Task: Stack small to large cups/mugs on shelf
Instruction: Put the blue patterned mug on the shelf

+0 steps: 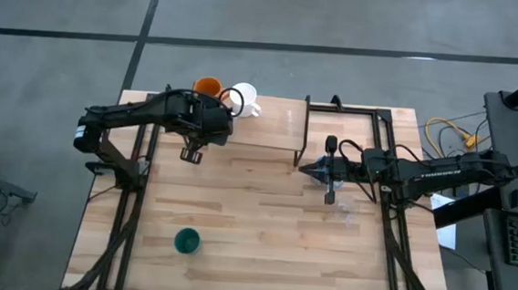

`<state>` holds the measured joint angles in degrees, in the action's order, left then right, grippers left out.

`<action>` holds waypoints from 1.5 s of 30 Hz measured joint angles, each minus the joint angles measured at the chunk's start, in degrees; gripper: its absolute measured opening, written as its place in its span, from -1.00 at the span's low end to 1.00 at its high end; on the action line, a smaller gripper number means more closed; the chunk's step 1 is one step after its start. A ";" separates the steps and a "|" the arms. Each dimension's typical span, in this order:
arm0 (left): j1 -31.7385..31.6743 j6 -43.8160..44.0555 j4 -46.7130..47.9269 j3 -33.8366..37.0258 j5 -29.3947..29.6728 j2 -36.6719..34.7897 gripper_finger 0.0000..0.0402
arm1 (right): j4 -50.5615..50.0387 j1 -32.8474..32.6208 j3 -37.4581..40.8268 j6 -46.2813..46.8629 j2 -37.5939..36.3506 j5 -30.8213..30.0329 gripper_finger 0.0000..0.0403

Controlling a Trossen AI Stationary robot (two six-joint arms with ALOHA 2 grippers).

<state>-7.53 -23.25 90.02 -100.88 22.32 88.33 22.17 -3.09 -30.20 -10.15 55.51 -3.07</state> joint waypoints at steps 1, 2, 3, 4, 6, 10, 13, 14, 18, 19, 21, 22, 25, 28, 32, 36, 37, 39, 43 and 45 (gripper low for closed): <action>-0.02 -0.10 0.00 0.33 0.86 0.00 -1.00 | 0.00 0.00 0.00 0.02 0.00 0.00 -0.94; -0.02 -0.13 -0.03 0.54 1.38 0.00 -1.00 | 0.00 0.00 0.00 0.03 0.00 0.00 -0.94; -0.04 -0.24 -0.03 0.70 1.63 0.00 -1.00 | 0.00 0.00 0.00 0.03 0.00 0.00 -0.94; -0.18 -0.48 -0.01 0.79 1.67 0.00 -1.00 | 0.00 0.00 0.00 0.02 0.00 0.00 -0.94; -0.36 -0.93 -0.02 0.90 1.67 0.00 -1.00 | 0.00 0.00 0.00 0.04 0.00 0.00 -0.94; -0.39 -1.13 -0.02 0.92 1.67 0.00 -1.00 | 0.02 0.00 0.00 0.04 0.00 0.00 -0.94; -0.39 -1.13 -0.02 1.00 1.65 0.00 -1.00 | 0.02 0.00 0.00 0.04 0.00 0.00 -0.94; -0.39 -1.13 0.00 1.02 1.65 0.00 -1.00 | 0.02 0.00 0.00 0.04 0.00 0.00 -0.94; -0.39 -1.13 -0.02 1.14 1.63 0.00 -1.00 | 0.02 0.00 0.00 0.04 0.00 0.00 -0.94; -0.39 -1.13 -0.01 1.19 1.63 0.00 -1.00 | 0.02 0.00 0.00 0.04 0.00 0.00 -0.94; -0.39 -1.13 -0.04 1.49 1.63 0.00 -1.00 | 0.02 0.00 0.00 0.04 0.00 0.00 -0.94; -0.39 -1.13 -0.02 1.66 1.63 0.00 -1.00 | 0.02 0.00 0.00 0.04 0.00 0.00 -0.94; -0.39 -1.12 -0.02 2.33 1.58 0.00 -1.00 | 0.02 0.00 0.00 0.04 0.00 0.00 -0.94; -0.39 -1.11 0.00 3.11 1.58 0.00 -1.00 | 0.02 0.00 0.00 0.04 0.00 0.00 -0.94; -0.39 -1.11 -0.04 3.67 1.64 0.00 -1.00 | 0.02 0.00 0.00 0.04 0.00 0.00 -0.94; -0.38 -1.11 -0.04 3.71 1.65 0.00 -1.00 | 0.02 -0.02 0.00 0.04 0.00 0.00 -0.94; -0.39 -1.13 -0.03 3.70 1.65 0.00 -1.00 | 0.02 0.00 0.00 0.04 0.00 0.00 -0.94; -0.39 -1.13 -0.04 3.58 1.64 0.00 -1.00 | 0.02 0.00 0.00 0.04 0.00 0.00 -0.94; -0.39 -1.13 -0.02 3.56 1.61 0.00 -1.00 | 0.16 0.00 0.00 0.05 0.00 0.00 -0.94; -0.39 -1.13 -0.03 3.62 1.61 0.00 -1.00 | 0.32 0.00 0.00 0.04 0.00 0.02 -0.94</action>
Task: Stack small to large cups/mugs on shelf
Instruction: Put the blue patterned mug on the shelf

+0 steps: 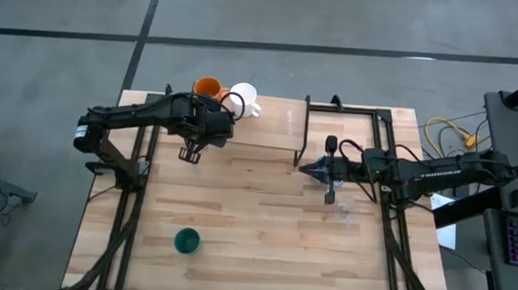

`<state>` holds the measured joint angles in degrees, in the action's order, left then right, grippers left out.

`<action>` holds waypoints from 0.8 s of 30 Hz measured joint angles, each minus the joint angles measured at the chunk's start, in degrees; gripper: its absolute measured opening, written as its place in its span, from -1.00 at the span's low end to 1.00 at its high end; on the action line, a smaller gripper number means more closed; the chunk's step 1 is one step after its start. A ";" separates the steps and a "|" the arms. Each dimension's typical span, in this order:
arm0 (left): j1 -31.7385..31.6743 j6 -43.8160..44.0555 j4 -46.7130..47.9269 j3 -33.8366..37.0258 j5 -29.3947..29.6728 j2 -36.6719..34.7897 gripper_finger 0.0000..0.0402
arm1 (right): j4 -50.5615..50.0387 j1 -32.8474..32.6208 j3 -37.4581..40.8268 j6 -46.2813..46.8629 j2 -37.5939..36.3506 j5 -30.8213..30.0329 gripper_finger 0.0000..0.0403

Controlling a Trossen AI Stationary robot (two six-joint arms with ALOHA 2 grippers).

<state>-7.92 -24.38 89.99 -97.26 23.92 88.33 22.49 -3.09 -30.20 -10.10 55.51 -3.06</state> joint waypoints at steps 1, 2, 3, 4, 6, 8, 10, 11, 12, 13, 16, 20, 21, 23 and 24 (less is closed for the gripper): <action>0.00 0.00 0.00 0.00 0.00 0.00 -1.00 | 0.03 -0.02 0.00 -0.01 0.00 0.00 -0.94; 0.00 0.00 -0.01 0.00 0.01 0.00 -1.00 | 0.05 -0.01 0.00 -0.01 0.00 0.00 -0.94; 0.01 0.00 0.00 0.00 0.00 0.00 -1.00 | 0.05 -0.02 0.00 -0.03 0.00 -0.01 -0.94; 0.00 0.00 0.00 0.00 0.00 0.00 -0.99 | 0.07 -0.02 0.00 -0.03 0.00 -0.01 -0.94; 0.00 0.00 0.00 -0.24 0.00 0.00 -0.96 | 0.10 -0.02 0.00 -0.08 0.00 0.01 -0.94; 0.00 0.00 0.00 -0.34 0.26 -0.02 -0.91 | 0.12 -0.02 0.00 -0.16 0.00 0.00 -0.94; 0.00 -0.01 -0.09 -0.43 1.05 -0.04 -0.86 | 0.12 -0.01 0.00 -0.18 0.00 0.01 -0.94; 0.00 -0.02 -0.15 -0.43 1.47 -0.05 -0.84 | 0.12 -0.02 0.00 -0.18 0.00 0.01 -0.94; 0.00 -0.03 -0.09 -0.42 1.85 -0.07 -0.82 | 0.12 0.00 0.00 -0.18 0.00 0.01 -0.94; 0.00 -0.02 -0.02 -0.34 2.07 -0.09 -0.80 | 0.12 -0.01 0.00 -0.20 0.00 0.01 -0.94; 0.00 -0.02 -0.02 -0.24 2.16 -0.09 -0.78 | 0.12 -0.02 0.00 -0.37 0.00 0.01 -0.94; 0.00 -0.02 0.00 -0.24 2.36 -0.09 -0.78 | 0.14 -0.02 0.00 -0.38 0.00 0.01 -0.94; 0.00 -0.02 0.02 -0.22 2.62 -0.09 -0.78 | 0.14 0.00 0.00 -0.39 0.00 0.01 -0.94; 0.02 -0.02 0.03 -0.21 3.41 -0.09 -0.77 | 0.14 0.00 0.00 -0.40 0.00 0.01 -0.94; 0.02 -0.04 0.03 -0.21 3.59 -0.09 -0.77 | 0.14 0.00 0.00 -0.40 0.00 0.01 -0.94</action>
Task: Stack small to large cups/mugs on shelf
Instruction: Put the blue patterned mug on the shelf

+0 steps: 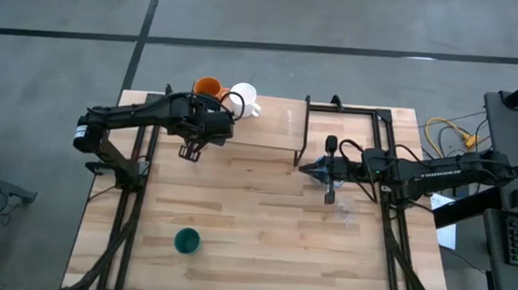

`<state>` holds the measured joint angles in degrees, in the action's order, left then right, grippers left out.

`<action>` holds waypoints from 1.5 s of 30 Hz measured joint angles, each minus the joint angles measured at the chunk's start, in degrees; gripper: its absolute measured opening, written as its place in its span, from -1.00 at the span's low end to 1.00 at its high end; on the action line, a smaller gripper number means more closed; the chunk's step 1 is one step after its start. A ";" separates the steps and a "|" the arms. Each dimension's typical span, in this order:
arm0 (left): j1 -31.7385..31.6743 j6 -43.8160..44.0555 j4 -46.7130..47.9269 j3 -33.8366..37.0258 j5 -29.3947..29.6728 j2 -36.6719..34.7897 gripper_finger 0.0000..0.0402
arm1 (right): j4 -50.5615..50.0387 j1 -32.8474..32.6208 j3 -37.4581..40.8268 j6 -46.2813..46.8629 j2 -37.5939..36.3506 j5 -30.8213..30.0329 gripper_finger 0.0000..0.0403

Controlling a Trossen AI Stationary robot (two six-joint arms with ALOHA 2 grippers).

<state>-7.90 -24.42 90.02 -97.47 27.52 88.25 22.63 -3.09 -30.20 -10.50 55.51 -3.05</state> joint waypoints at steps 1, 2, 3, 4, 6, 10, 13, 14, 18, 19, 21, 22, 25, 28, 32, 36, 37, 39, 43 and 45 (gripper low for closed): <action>-0.01 0.01 0.00 0.00 0.01 0.00 -0.77 | 0.00 0.00 0.00 0.00 0.00 0.00 -0.94; 0.00 0.01 0.00 0.00 0.03 0.00 -0.77 | 0.00 -0.02 0.00 0.00 0.00 0.00 -0.94; -0.01 0.01 0.00 0.00 0.03 0.00 -0.77 | 0.00 -0.01 0.00 0.00 0.00 0.00 -0.94; 0.00 0.01 0.00 0.00 0.03 0.00 -0.77 | 0.00 0.00 0.00 0.00 0.00 0.00 -0.94; -0.02 0.01 0.00 0.00 0.03 0.00 -0.77 | 0.00 0.00 0.00 0.00 0.00 0.00 -0.94; 0.00 0.01 -0.01 0.00 0.62 0.00 -0.77 | 0.00 0.00 0.00 0.00 0.00 0.00 -0.94; -0.02 0.01 -0.02 0.11 1.41 0.00 -0.77 | 0.00 0.00 0.00 0.00 0.00 0.00 -0.94; 0.00 0.01 -0.02 0.07 1.41 0.00 -0.77 | 0.00 -0.01 0.00 0.00 0.00 0.00 -0.94; -0.02 0.01 -0.02 -0.22 1.43 0.00 -0.77 | 0.00 0.00 0.00 0.00 0.00 0.00 -0.94; -0.01 0.01 -0.04 -0.22 1.43 0.00 -0.76 | 0.00 0.00 0.00 0.00 0.00 0.00 -0.94; -0.01 0.01 -0.05 -0.13 1.45 0.00 -0.71 | 0.00 -0.02 0.00 0.00 0.00 0.00 -0.94; -0.01 0.01 -0.02 -0.09 1.47 0.00 -0.68 | 0.00 0.00 0.00 0.00 0.00 0.00 -0.94; -0.01 0.04 -0.09 -0.07 2.33 0.00 -0.57 | 0.02 -0.01 0.00 0.00 0.00 0.00 -0.94; -0.02 0.01 -0.11 -0.07 3.03 0.00 -0.46 | 0.04 -0.01 0.00 0.00 0.00 0.00 -0.94; -0.02 0.01 -0.21 -0.24 3.03 0.00 -0.34 | 0.04 -0.01 0.00 0.00 0.00 0.00 -0.94; 0.02 -0.19 -0.11 -0.24 3.03 -0.01 -0.29 | 0.04 -0.01 0.00 -0.02 0.00 0.00 -0.94; 0.02 -0.20 -0.06 -0.24 3.03 -0.03 -0.28 | 0.04 -0.01 0.00 0.00 0.00 0.00 -0.94; 0.02 -0.45 -0.02 -0.24 3.03 -0.09 -0.28 | 0.04 0.00 0.00 -0.02 0.00 0.00 -0.94; 0.12 -1.99 -0.02 -0.24 3.13 -0.31 -0.28 | 0.04 -0.02 0.00 -0.07 0.00 0.00 -0.94; 0.13 -2.14 -0.02 -0.24 3.30 -0.48 -0.28 | 0.04 -0.01 0.00 -0.07 0.00 0.00 -0.94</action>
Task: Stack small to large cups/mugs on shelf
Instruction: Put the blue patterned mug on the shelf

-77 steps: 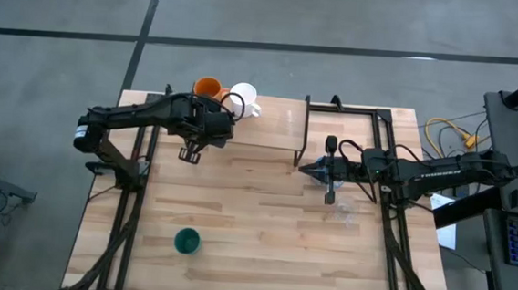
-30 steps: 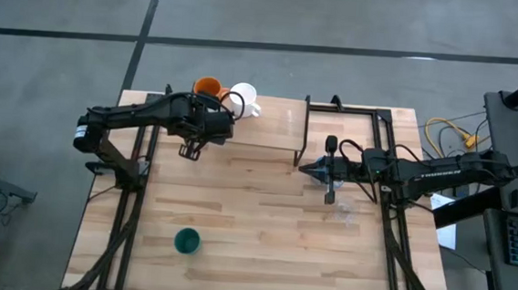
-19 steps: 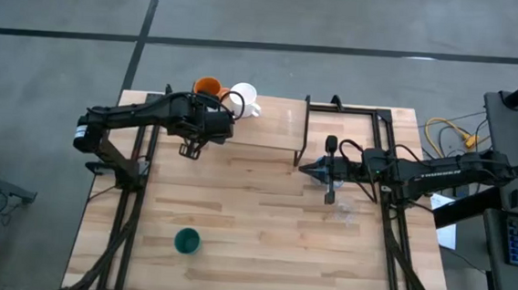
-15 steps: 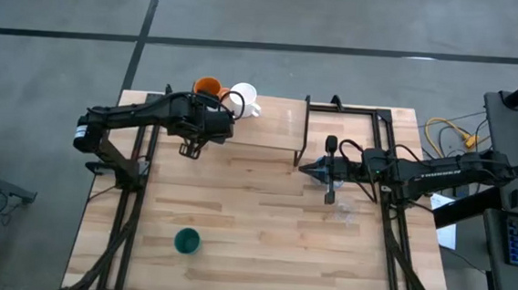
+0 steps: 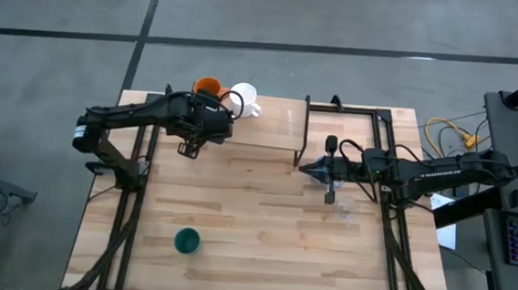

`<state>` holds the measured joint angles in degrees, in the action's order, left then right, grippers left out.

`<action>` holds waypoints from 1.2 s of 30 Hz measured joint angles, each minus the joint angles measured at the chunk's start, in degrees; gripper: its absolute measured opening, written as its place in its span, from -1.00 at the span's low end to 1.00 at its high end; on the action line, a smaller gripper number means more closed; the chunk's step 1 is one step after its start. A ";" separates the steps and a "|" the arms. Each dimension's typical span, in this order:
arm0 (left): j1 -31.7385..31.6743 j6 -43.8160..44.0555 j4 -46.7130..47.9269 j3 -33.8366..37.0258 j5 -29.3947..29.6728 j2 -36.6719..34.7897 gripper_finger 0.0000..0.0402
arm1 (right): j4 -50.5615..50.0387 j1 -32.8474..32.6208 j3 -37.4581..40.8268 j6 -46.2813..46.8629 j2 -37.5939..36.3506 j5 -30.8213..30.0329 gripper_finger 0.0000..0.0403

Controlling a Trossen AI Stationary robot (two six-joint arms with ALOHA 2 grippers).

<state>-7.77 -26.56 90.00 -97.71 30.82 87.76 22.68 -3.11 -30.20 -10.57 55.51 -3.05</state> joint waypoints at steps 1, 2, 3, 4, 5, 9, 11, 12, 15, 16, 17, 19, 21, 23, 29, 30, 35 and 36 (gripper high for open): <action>0.01 -0.02 0.00 0.00 0.08 -0.12 -0.28 | 0.00 0.01 0.00 0.00 0.00 0.00 -0.94; 0.02 -0.04 0.00 0.00 0.41 -0.27 -0.28 | 0.00 0.00 0.00 -0.05 0.00 0.00 -0.94; 0.02 -0.08 0.02 0.00 1.15 -0.48 -0.28 | 0.00 0.00 0.00 -0.15 0.00 0.00 -0.94; 0.02 -0.12 0.00 0.00 1.51 -0.73 -0.28 | 0.00 0.01 0.00 -0.18 0.00 0.00 -0.94; 0.02 -0.14 0.02 0.00 1.82 -1.02 -0.28 | 0.02 0.01 0.00 -0.20 0.00 0.00 -0.94; 0.33 0.05 0.04 -0.13 2.36 -2.66 -0.28 | 0.04 -0.01 0.00 -0.20 0.00 0.00 -0.94; 0.56 0.24 -0.02 -0.66 2.35 -3.35 -0.28 | 0.12 -0.01 0.00 -0.33 0.00 0.00 -0.94; 0.77 0.44 -0.01 -0.91 2.33 -3.77 -0.28 | 0.19 0.00 0.00 -0.41 0.00 0.00 -0.94; 1.33 1.35 -0.24 -1.31 2.32 -5.43 -0.28 | 0.26 0.00 0.00 -0.65 0.00 0.00 -0.94; 1.60 2.30 -0.81 -1.31 2.25 -6.03 -0.28 | 0.26 -0.01 0.00 -0.88 0.00 0.00 -0.94; 1.90 3.49 -1.92 -1.31 1.97 -6.60 -0.28 | 0.26 0.01 0.00 -1.07 0.00 0.00 -0.94; 2.55 5.88 -3.80 -1.31 0.15 -7.71 -0.29 | 0.26 0.01 0.00 -1.68 0.00 0.00 -0.94; 3.46 8.74 -5.90 -1.29 -1.32 -8.80 -0.32 | 0.28 0.01 0.00 -2.44 0.00 0.00 -0.94; 4.66 11.12 -7.79 -1.12 -2.26 -9.99 -0.36 | 0.28 0.01 0.00 -3.48 0.00 0.00 -0.94; 9.43 17.89 -13.35 0.76 -2.68 -11.63 -0.58 | -1.34 0.01 0.00 -6.80 0.00 0.02 -0.94; 10.13 19.50 -14.05 1.21 -2.69 -11.72 -0.62 | -1.91 0.01 0.00 -7.28 0.00 0.04 -0.94; 12.69 25.23 -17.81 5.29 -1.77 -11.21 -0.86 | -4.30 0.01 0.00 -9.02 0.00 0.15 -0.94; 12.96 25.78 -18.64 6.62 -1.76 -11.01 -0.90 | -4.85 0.01 0.00 -9.27 0.00 0.22 -0.94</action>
<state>5.19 -0.78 71.35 -91.09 29.06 76.76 17.83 -3.09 -30.20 -19.84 55.51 -2.83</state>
